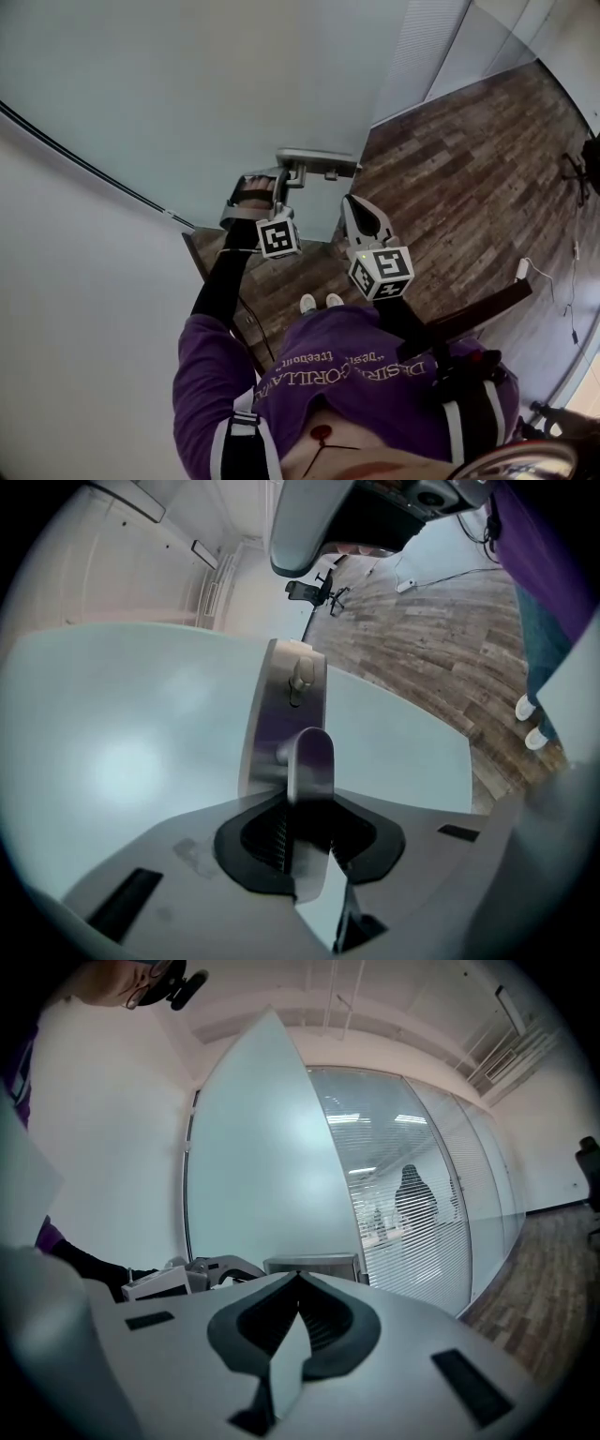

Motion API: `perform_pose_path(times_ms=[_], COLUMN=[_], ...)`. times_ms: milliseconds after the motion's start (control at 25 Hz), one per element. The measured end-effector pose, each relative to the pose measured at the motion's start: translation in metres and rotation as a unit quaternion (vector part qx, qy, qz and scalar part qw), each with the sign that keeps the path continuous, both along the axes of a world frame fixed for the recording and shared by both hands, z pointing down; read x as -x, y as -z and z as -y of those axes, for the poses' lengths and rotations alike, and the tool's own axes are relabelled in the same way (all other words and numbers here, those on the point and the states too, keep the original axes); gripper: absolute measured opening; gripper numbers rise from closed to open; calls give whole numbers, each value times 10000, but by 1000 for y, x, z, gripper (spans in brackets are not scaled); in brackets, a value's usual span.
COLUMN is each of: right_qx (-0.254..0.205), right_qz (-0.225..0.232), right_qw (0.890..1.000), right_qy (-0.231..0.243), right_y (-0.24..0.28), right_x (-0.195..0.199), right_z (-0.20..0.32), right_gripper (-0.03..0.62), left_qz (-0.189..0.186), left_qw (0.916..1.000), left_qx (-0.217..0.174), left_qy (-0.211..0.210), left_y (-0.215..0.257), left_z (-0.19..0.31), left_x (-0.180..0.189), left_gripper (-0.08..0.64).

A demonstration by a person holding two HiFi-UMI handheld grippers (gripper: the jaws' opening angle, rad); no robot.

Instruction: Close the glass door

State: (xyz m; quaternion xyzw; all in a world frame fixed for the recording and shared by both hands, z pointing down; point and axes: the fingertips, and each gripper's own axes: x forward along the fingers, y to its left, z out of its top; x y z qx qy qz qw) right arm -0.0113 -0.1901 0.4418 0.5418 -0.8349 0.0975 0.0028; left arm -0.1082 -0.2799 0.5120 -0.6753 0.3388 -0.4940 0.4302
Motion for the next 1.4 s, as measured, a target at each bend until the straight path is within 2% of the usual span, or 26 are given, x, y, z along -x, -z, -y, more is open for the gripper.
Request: perform_pose_path(times_ms=[240,440,720,880,1000,1240,1400], right_qx=[-22,-38,-72,-73,-83,-65,-16], right_qz=[-23,-26,-47,-56,-59,-91,-122], right_qw=[10000,9999,9998,9998,9998,9997,9996], right_qy=[-67,-113,-164,-174,-192,-238,-250], right_y=[-1,0,1,-2,-1,-5,-1], right_x=[3,5,9,13,16,21,31], right_z=[0,-3,-5,-6,-7,-13,3], right_gripper=[-11,-11,-11,-11,-11,-11,-11], left_qz=[37,226,192,215,171,363,147], left_qw=[9998,9994,9997,9996,9998,9992,9995], left_qx=[-184,-241,-30,-138,56,-100,243], left_qy=[-101,-143,-153,-139,-130,-113,-127], left_y=[0,-1,-3,-1,-5,-9,-6], left_z=[3,1,-2,1,-1,3,17], left_x=[-3,-2,-4,-5,-5,-4,-5], left_gripper=[61,43,38,37,35,35,34])
